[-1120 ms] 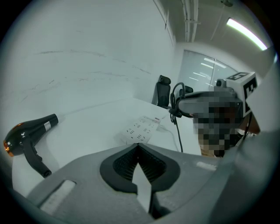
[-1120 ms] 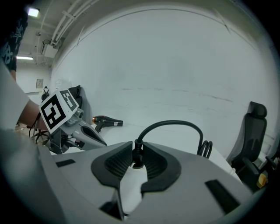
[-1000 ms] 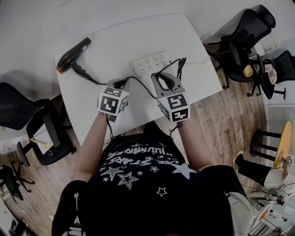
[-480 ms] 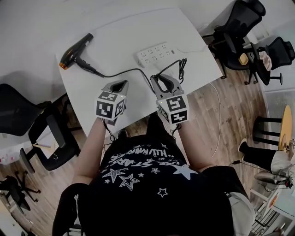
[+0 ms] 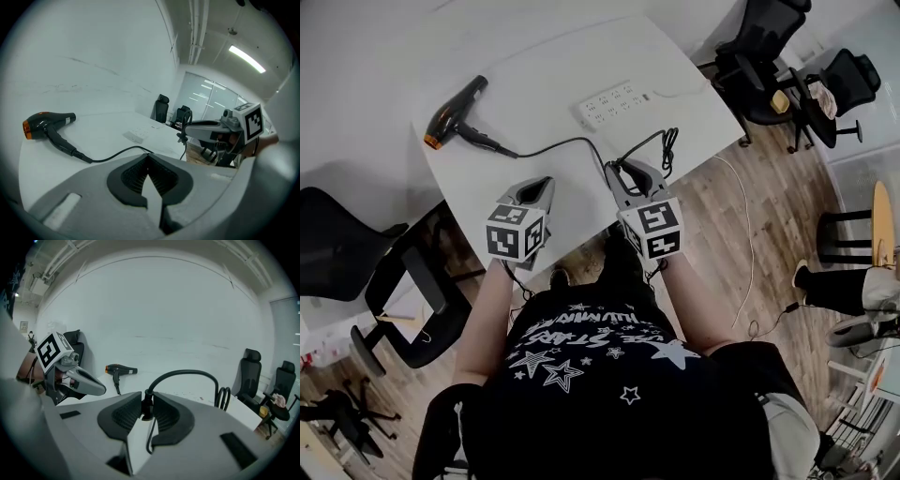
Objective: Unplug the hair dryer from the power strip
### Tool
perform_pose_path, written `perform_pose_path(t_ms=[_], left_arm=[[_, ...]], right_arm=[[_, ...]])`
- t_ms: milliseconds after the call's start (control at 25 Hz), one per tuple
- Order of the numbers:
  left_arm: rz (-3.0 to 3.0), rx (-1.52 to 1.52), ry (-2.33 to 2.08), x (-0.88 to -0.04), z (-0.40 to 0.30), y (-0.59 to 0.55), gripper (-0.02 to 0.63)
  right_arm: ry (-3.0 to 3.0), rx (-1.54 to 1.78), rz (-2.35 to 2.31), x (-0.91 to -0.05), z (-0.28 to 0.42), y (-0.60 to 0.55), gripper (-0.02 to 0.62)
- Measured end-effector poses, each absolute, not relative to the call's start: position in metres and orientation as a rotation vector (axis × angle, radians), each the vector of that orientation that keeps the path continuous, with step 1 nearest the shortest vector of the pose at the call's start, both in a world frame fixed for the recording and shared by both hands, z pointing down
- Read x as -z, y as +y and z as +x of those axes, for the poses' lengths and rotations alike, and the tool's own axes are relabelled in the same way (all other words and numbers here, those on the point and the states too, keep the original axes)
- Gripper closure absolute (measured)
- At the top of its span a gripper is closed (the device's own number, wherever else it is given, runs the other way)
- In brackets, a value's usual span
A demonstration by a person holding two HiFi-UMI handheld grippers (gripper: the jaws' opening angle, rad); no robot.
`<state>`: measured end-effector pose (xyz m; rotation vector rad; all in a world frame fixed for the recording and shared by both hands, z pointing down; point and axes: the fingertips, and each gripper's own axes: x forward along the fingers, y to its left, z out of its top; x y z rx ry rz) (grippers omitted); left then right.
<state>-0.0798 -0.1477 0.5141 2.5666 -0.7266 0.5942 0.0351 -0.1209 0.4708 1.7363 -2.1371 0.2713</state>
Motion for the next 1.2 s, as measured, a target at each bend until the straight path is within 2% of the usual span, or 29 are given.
perform_pose_path(t_ms=[640, 1200], left_arm=[[2.565, -0.564, -0.522, -0.518, -0.104, -0.103, 0.598], [2.554, -0.594, -0.567, -0.509, -0.093, -0.043, 0.597]], right_arm=[[-1.965, -0.437, 1.945, -0.486, 0.025, -0.055, 0.502], [-2.016, -0.482, 1.954, -0.488, 0.034, -0.004, 0.509]])
